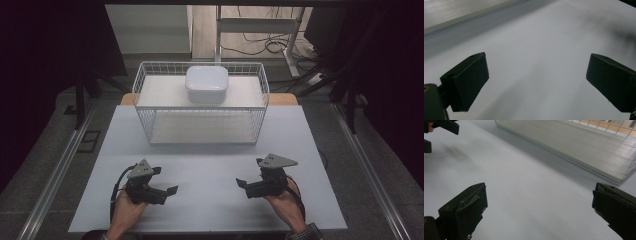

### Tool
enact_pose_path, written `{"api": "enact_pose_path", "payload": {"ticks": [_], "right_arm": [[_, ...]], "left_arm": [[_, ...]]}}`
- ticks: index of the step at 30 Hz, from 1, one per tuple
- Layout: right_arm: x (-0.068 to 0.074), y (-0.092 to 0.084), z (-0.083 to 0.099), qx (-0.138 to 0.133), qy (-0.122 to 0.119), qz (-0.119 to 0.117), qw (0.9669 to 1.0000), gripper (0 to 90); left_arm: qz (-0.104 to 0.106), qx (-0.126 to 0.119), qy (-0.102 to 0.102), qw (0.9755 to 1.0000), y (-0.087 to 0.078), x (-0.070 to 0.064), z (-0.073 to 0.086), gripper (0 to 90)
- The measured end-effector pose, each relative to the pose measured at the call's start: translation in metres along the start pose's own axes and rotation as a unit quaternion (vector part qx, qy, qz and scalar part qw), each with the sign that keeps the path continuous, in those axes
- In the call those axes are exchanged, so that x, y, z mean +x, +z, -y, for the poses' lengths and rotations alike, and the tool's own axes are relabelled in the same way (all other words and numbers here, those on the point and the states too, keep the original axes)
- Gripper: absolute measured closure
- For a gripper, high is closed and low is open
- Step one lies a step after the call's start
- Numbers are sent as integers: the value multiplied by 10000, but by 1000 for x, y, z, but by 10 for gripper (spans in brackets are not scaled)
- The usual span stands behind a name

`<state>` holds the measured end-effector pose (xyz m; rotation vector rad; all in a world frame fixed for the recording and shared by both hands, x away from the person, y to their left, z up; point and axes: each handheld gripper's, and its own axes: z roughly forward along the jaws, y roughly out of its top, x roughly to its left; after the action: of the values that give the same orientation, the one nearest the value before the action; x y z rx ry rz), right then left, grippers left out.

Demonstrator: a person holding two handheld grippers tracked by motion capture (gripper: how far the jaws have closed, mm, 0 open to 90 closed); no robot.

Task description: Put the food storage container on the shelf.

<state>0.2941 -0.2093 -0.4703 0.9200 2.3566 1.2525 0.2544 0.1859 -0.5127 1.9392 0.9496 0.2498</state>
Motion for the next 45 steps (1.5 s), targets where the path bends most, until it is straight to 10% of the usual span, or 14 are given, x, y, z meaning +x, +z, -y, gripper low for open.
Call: {"api": "enact_pose_path", "payload": {"ticks": [45], "right_arm": [[-23, -66, 68, 192, 491, 953, 9941, 0]], "left_arm": [[-834, -48, -465, 9954, -67, 24, 56, 35]]}}
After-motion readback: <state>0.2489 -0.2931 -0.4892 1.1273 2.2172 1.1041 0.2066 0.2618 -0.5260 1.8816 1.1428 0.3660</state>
